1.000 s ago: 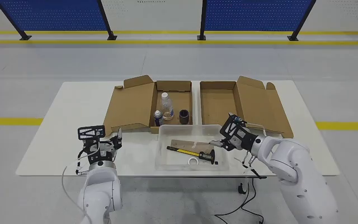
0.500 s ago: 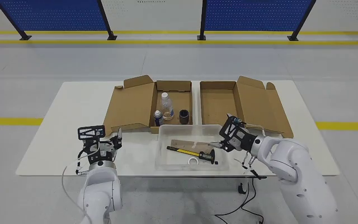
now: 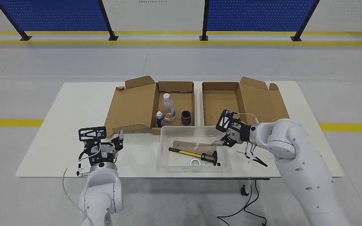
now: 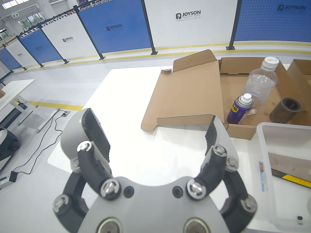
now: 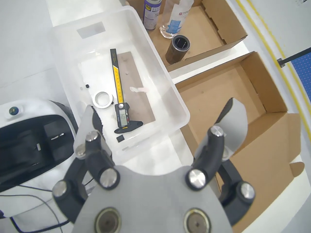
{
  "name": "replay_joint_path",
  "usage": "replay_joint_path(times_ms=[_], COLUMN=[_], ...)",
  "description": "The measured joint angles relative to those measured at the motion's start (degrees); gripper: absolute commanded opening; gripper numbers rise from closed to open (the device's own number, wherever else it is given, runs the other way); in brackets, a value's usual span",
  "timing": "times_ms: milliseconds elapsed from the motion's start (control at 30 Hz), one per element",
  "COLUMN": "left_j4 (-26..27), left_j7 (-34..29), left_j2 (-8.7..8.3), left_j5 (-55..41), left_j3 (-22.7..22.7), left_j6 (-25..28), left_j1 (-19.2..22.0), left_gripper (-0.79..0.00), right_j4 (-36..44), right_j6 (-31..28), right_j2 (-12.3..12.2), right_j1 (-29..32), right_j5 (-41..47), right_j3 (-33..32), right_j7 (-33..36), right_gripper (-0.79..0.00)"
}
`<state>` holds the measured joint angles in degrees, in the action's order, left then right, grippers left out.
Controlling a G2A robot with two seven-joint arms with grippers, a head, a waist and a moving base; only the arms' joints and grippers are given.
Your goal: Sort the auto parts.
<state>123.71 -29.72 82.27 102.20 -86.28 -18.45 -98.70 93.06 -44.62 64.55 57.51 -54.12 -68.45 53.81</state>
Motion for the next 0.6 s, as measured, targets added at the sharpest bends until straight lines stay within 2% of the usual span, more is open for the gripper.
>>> replay_joint_path(times_ms=[200, 400, 600], left_j4=[0.00, 0.00, 0.00], left_j7=[0.00, 0.00, 0.00], left_j2=[0.00, 0.00, 0.00], left_j5=[0.00, 0.00, 0.00], left_j3=[0.00, 0.00, 0.00], left_j6=[0.00, 0.00, 0.00], left_j1=[0.00, 0.00, 0.00], left_gripper=[0.000, 0.000, 0.000], right_j4=[-4.47, -8.69, -14.21], right_j6=[2.19, 4.27, 4.48], right_j2=[1.61, 3.33, 4.77], right_j1=[-7.93, -12.20, -14.18], right_j5=[3.36, 1.03, -1.58], right_j3=[10.02, 18.79, 24.64], right_j7=[8.11, 9.18, 8.17], right_gripper=[0.000, 0.000, 0.000])
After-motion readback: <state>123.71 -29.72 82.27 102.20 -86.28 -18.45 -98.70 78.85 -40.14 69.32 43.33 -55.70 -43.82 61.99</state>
